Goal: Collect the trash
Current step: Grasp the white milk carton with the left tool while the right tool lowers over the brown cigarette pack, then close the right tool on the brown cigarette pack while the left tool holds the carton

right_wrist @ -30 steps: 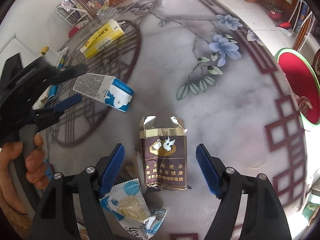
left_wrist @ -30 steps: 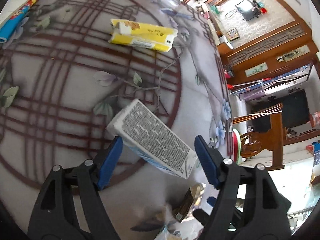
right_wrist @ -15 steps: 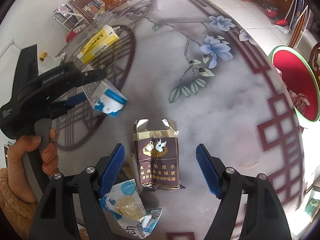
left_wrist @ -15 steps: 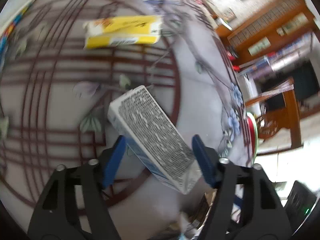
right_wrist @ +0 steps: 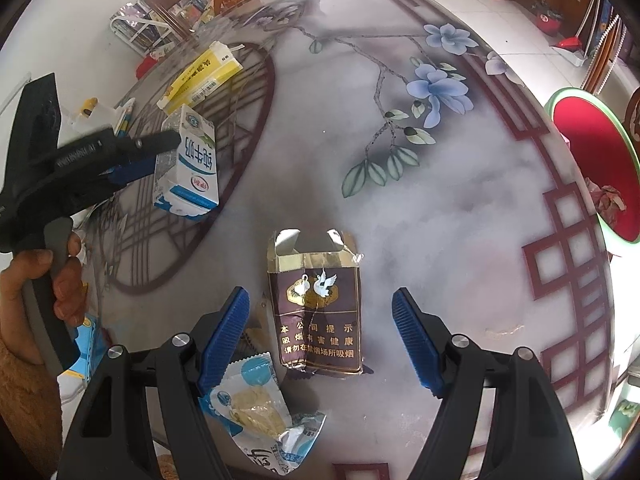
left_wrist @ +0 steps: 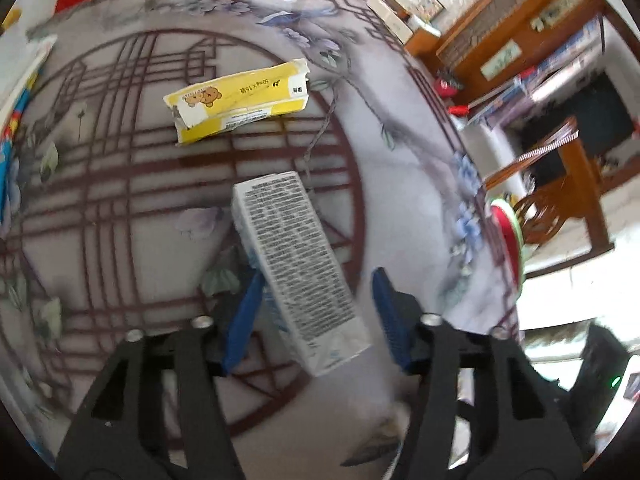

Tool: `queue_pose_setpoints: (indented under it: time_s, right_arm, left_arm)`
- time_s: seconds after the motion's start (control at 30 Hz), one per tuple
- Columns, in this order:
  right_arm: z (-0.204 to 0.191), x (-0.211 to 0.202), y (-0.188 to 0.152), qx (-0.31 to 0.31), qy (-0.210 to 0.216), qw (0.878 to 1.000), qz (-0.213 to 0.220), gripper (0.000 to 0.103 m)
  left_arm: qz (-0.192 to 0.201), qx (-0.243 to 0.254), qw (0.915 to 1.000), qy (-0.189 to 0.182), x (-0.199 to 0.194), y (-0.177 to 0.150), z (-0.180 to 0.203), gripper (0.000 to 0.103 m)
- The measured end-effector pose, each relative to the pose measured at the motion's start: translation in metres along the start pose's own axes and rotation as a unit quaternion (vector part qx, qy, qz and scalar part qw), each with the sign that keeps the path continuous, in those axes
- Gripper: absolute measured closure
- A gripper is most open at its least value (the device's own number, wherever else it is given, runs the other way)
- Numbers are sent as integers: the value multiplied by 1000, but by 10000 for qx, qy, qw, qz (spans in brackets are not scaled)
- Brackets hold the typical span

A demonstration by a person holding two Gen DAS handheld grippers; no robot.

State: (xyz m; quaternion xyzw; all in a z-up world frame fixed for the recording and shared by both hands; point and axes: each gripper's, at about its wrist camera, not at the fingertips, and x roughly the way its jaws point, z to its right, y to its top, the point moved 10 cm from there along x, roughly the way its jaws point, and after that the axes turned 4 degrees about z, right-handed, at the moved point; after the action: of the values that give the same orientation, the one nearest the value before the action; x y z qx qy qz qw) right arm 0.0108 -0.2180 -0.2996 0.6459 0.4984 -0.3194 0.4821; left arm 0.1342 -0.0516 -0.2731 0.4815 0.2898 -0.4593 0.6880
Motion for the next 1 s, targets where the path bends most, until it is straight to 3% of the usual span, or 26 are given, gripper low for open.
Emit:
queue_pose_setpoints:
  time_s: [0.23,0.27,0.33,0.4,0.7,1.0]
  right_arm:
    - [-4,-5,-6,-105,15,9999,12,32]
    - [-3,-5,-7,-104,5,9999,13,32]
    - [-1,-6,-9,-82,-12,10000,8,32]
    - [2,-8,-10,-58,-33,10000,17,32]
    - [-3,-4,-11,-103,-9,9999,-43,32]
    - [-11,2,-11,-184,31,9998,-80,32]
  left_arm:
    - [41,-76,9997,236,18,-4,7,40]
    - [37,-52,9996,273,20,-5,7,43]
    - [28,-9,9996,287,22,-7,7,58]
    - [78,44,9996,261,19,-7,10,61]
    - [544,566,9965,279,-16,-5,30,62]
    - [724,635,9953,98,-38,-2,42,62]
